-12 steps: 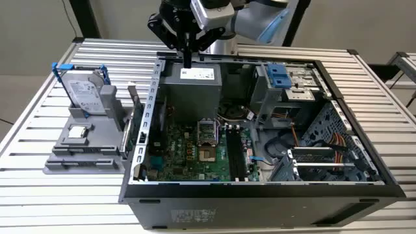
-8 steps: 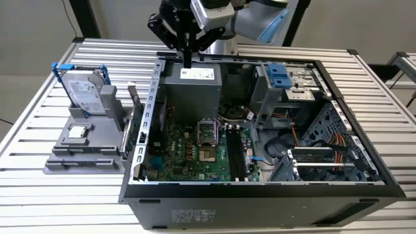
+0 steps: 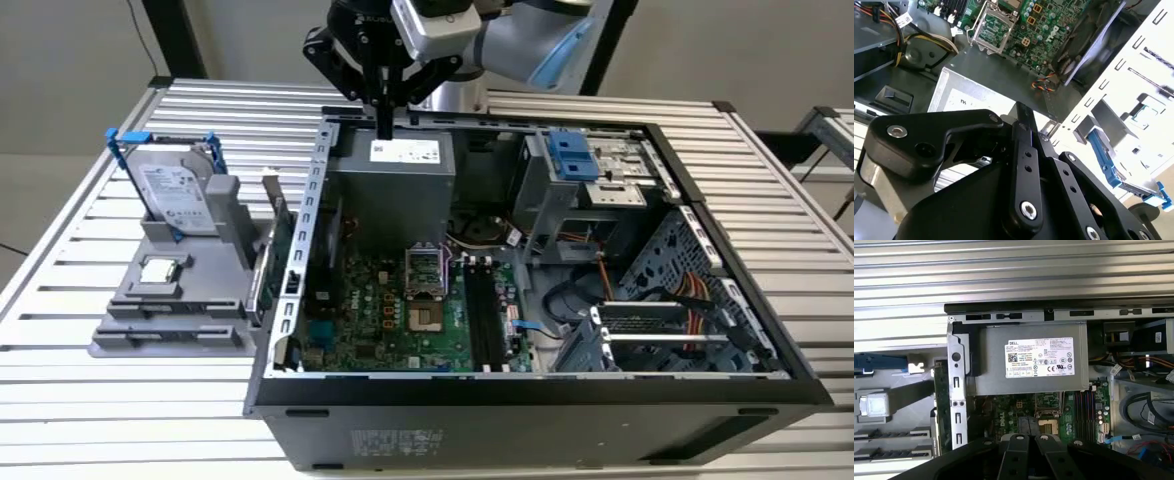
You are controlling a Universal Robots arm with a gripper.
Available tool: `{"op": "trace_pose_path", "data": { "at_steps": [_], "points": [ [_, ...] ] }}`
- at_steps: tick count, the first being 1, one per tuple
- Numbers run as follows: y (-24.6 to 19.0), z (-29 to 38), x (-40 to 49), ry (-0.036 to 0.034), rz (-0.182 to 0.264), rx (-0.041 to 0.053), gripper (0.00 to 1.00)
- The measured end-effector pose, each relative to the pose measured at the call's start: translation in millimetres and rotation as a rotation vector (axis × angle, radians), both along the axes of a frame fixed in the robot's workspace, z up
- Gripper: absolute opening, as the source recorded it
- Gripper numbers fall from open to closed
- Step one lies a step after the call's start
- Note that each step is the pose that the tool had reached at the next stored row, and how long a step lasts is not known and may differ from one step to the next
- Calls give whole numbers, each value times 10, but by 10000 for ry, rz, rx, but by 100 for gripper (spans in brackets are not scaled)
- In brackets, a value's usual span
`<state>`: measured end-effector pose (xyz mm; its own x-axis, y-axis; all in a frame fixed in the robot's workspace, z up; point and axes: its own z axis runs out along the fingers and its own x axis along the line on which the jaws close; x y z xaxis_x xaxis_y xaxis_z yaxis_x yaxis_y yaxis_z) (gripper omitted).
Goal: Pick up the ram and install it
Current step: 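Reach for the ram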
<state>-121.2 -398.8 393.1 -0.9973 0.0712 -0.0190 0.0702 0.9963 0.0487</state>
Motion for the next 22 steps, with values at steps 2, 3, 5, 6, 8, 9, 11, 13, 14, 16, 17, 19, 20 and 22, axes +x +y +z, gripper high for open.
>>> {"op": "trace_pose_path", "data": {
  "at_steps": [2, 3, 5, 6, 8, 9, 11, 13, 14, 16, 17, 19, 20, 22],
  "points": [
    [0, 1, -8, 1, -2, -1, 0],
    [0, 1, -19, 1, -2, -1, 0],
    [0, 1, -37, 1, 0, -1, 0],
    [0, 0, -45, 0, 0, 0, 0],
    [1, 0, -55, 1, -1, 0, 0],
    [0, 0, -58, 1, -1, 0, 0],
    [0, 0, -62, 1, 1, 0, 0],
    [0, 0, -66, 1, 0, 0, 0],
    [0, 0, -68, 0, 0, 0, 0],
    [0, 0, -75, 1, -1, 0, 0],
    [0, 0, -80, 0, -2, 1, 0],
    [0, 0, -90, 0, 0, 0, 0],
    [0, 0, -95, 0, 0, 0, 0],
    [0, 0, -102, 1, 0, 0, 0]
  ]
}}
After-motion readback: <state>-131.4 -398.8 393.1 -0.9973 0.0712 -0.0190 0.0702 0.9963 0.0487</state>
